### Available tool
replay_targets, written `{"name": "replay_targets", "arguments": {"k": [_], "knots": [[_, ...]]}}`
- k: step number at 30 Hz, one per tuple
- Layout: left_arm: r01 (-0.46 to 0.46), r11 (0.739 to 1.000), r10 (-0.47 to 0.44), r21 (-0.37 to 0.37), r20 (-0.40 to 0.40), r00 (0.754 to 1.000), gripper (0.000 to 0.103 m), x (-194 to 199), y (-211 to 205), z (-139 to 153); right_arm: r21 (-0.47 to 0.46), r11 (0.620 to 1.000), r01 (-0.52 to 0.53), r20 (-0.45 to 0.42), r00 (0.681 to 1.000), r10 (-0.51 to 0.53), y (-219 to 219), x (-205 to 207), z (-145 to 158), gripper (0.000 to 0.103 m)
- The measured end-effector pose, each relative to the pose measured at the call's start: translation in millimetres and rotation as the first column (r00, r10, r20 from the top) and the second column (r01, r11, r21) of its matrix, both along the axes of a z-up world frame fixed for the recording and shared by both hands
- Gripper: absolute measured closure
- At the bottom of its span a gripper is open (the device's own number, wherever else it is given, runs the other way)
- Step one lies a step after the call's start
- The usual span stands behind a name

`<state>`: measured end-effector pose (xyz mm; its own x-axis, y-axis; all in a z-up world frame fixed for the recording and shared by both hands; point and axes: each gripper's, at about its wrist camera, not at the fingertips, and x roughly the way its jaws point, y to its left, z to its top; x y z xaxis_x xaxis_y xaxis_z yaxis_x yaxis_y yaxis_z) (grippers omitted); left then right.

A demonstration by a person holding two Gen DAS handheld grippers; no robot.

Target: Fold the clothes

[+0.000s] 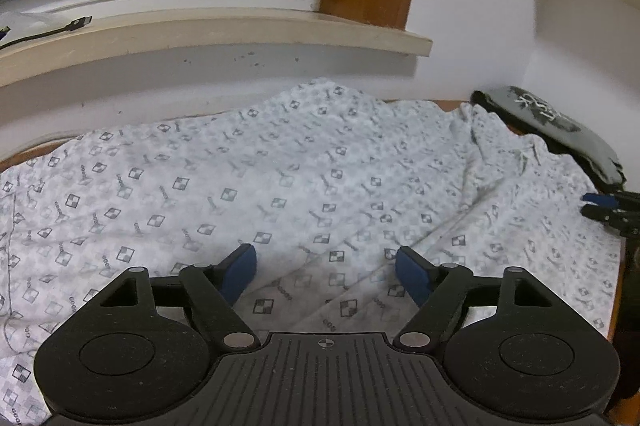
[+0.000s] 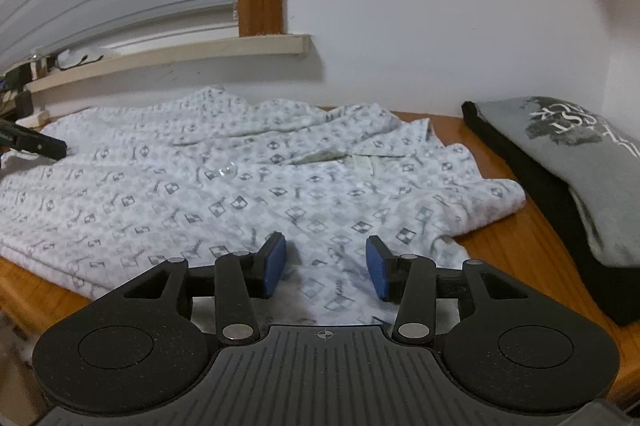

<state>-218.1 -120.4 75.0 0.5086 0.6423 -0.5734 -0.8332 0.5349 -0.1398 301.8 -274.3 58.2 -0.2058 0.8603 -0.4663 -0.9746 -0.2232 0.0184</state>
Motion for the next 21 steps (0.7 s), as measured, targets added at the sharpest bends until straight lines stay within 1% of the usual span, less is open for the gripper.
{"name": "replay_targets", "arguments": {"k": [2,4,5,6,9,12,14,16,19,21], "knots": [[-0.001,1.0,0.001,-0.007,0.002,1.0,0.022,-1,-3,0,-0.023,1.0,-0.003,-0.001,1.0,0.003,1,1,5,0.057],[0.001,1.0,-0.001,0.031,0.007,1.0,0.022,-1,-4,6,-0.058,0.998,-0.003,0.003,1.0,0.003,5,1,12,0.057],[0.0,0.999,-0.001,0.049,0.021,1.0,0.022,-1,-3,11,-0.056,0.998,-0.005,0.001,1.0,0.005,9,0,18,0.057],[-0.001,0.998,-0.001,0.067,0.034,0.999,0.022,-1,-2,16,-0.028,1.0,-0.01,-0.008,1.0,0.01,12,-3,27,0.057],[0.013,0.998,-0.017,0.065,0.058,0.998,0.022,5,10,25,0.054,0.998,-0.033,-0.03,0.999,0.035,25,-19,53,0.052],[0.021,0.999,-0.022,0.038,0.037,0.999,0.022,15,27,20,0.116,0.99,-0.079,-0.034,0.996,0.084,46,-54,74,0.046],[0.029,1.0,-0.029,0.0,0.033,0.999,0.022,18,35,10,0.091,0.991,-0.094,-0.03,0.995,0.098,63,-66,67,0.044],[0.025,1.0,-0.025,-0.013,0.014,1.0,0.022,20,37,-1,0.065,0.992,-0.11,-0.026,0.993,0.112,80,-78,60,0.044],[0.019,1.0,-0.02,0.023,0.01,1.0,0.021,18,31,-3,0.026,0.991,-0.132,-0.021,0.991,0.133,105,-95,49,0.044],[0.015,0.999,-0.016,0.033,0.016,1.0,0.021,16,28,-2,-0.001,0.989,-0.147,-0.018,0.989,0.147,121,-107,42,0.044]]}}
